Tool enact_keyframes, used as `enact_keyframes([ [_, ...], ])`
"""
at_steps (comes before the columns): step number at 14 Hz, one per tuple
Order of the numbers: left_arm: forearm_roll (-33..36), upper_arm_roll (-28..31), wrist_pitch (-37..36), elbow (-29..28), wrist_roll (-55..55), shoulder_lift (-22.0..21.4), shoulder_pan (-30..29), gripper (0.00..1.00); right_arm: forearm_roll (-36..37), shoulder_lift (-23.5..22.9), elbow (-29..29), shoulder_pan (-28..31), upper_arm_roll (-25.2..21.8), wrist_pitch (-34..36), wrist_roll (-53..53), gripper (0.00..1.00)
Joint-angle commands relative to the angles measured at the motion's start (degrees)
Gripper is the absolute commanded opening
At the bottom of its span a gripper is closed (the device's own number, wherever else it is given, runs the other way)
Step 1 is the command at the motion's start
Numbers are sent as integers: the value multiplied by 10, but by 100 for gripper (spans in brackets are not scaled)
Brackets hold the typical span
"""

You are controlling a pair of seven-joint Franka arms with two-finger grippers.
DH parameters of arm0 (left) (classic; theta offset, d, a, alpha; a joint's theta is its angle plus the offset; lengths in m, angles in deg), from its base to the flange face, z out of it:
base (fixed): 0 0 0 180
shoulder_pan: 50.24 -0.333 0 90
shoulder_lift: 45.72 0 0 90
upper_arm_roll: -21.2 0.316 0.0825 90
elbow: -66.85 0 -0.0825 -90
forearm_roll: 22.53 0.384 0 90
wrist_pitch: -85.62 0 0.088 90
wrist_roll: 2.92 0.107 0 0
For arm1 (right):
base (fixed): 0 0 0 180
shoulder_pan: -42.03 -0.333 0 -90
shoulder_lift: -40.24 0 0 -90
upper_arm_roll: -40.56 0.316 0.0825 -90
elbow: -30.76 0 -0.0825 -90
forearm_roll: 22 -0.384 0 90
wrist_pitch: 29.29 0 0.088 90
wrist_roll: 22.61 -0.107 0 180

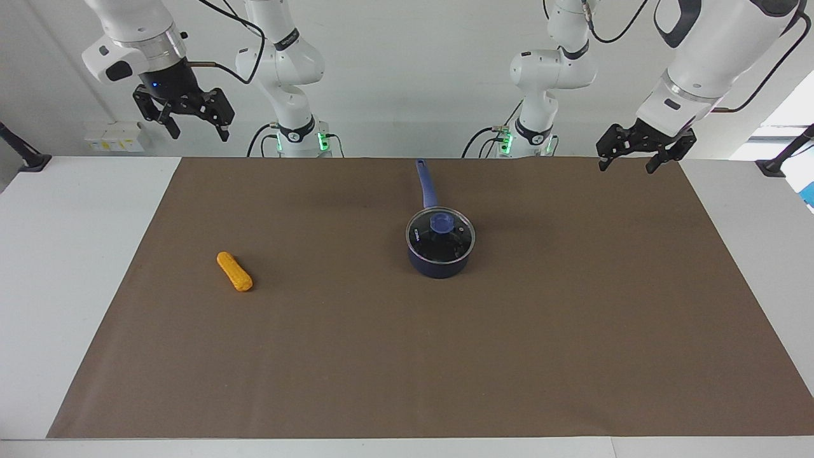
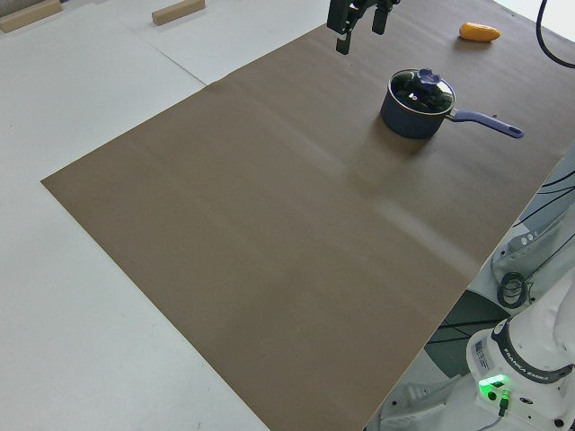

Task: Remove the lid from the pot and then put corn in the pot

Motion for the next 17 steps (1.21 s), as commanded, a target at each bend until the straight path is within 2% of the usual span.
enact_keyframes([
  [1, 2, -2, -7, -15, 8, -14, -4, 100, 4, -2, -4, 2, 3, 4, -4, 100],
  [3, 3, -2, 2, -33, 7, -23, -3, 100, 0, -2, -3, 3, 3, 3, -5, 100],
  [10, 0, -2, 10, -38, 2, -23, 1, 100, -8, -2, -3, 11, 0, 10, -3, 100],
  [15, -16, -8, 40, -69, -1, -23, 9, 100, -8, -2, -2, 12, -3, 6, -3, 100],
  [17, -16, -9, 62, -87, -2, -23, 31, 100, -8, -1, -2, 12, -4, 8, -1, 100],
])
